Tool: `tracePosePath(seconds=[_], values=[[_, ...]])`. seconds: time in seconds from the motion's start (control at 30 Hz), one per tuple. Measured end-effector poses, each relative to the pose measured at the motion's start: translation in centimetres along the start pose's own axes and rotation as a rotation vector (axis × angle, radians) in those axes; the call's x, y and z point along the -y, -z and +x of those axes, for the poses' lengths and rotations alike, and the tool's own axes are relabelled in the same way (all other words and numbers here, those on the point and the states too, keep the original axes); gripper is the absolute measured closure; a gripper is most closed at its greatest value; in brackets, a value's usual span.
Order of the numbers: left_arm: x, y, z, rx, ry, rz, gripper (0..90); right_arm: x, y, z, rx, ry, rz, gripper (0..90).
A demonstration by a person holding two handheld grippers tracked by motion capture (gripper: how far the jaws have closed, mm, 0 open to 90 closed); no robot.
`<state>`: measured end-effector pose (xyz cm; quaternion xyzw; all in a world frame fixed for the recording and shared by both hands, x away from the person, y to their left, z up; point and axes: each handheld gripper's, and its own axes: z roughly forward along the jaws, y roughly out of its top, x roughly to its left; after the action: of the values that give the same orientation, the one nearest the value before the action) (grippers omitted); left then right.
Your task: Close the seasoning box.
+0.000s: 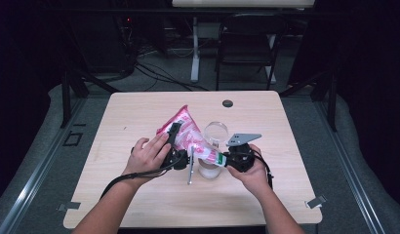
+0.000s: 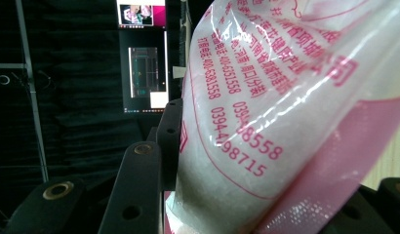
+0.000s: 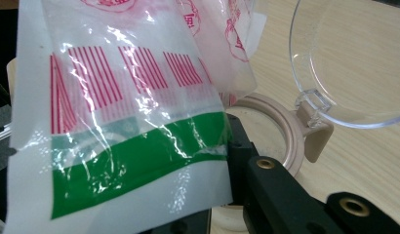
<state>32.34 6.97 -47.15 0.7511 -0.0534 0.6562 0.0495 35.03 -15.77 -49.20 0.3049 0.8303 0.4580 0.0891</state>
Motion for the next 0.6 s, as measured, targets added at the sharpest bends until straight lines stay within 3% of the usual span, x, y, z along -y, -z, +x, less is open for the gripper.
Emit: tracePosePath(seconds=[0.37,0.53,0.6], values=[[-0.11,0.21,-0.01,-0.025,0.003,-0.015,64.8,-0.04,0.26,-0.08,-0.011,0.003,-0.004,90.0],[-0.18,-0.06,-0.07,0.027,0.008,0.012,65.0,0.03,0.18,-0.12,0.007,0.002,-0.003,90.0],[-0.13,-0.23,-0.19,0.028,0.010,0.004,65.2,0.06,0.12,-0.12,0.012,0.004,0.001,90.0]])
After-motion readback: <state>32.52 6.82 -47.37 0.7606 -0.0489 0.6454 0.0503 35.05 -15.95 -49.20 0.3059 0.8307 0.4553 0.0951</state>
